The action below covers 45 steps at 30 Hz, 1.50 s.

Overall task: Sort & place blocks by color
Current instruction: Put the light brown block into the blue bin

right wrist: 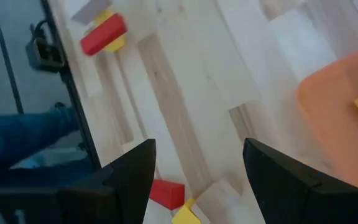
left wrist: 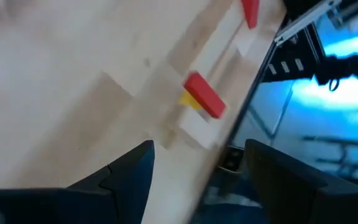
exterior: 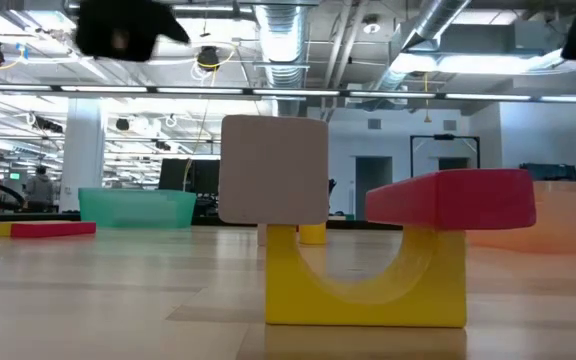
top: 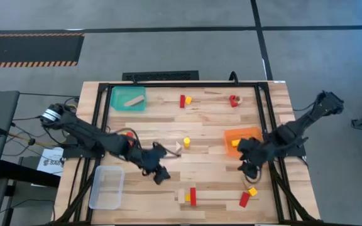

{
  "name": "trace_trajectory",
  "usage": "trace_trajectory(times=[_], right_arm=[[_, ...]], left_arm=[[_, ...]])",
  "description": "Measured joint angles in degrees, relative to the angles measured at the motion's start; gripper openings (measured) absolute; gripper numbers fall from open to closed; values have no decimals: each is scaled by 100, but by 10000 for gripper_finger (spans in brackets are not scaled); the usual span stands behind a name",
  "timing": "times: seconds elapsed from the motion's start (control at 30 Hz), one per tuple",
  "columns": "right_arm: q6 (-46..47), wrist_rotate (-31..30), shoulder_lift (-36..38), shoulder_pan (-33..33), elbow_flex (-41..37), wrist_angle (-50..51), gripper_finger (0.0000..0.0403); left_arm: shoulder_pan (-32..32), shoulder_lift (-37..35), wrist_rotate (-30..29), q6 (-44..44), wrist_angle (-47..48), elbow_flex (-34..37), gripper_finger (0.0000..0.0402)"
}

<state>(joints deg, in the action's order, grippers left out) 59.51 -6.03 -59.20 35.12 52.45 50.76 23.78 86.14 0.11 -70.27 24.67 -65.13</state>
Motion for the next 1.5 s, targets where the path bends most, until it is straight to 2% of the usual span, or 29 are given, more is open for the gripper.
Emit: trace_trajectory(times=[0.1,0.37,0.67,1.03,1.3,1.5], right_arm=[[-2,-301,-2,395,0,0,264],[-28,-452,-4,662,0,15,264],[-239,-436,-2,689,0,25,264],[-306,-310,-4,688,0,17,264],[-318,-307,-3,688,0,19,264],[-319,-303,-4,686,-2,15,264]], left_arm=[[317,555,-239,-1053,288,-620,238],[596,1957,-729,-2536,1422,-2256,238],[644,3209,-836,-2691,1941,-3374,238],[641,3404,-874,-3149,2550,-3484,238],[644,3579,-937,-3087,1971,-3491,238],[644,3701,-893,-3115,2009,-3484,238]])
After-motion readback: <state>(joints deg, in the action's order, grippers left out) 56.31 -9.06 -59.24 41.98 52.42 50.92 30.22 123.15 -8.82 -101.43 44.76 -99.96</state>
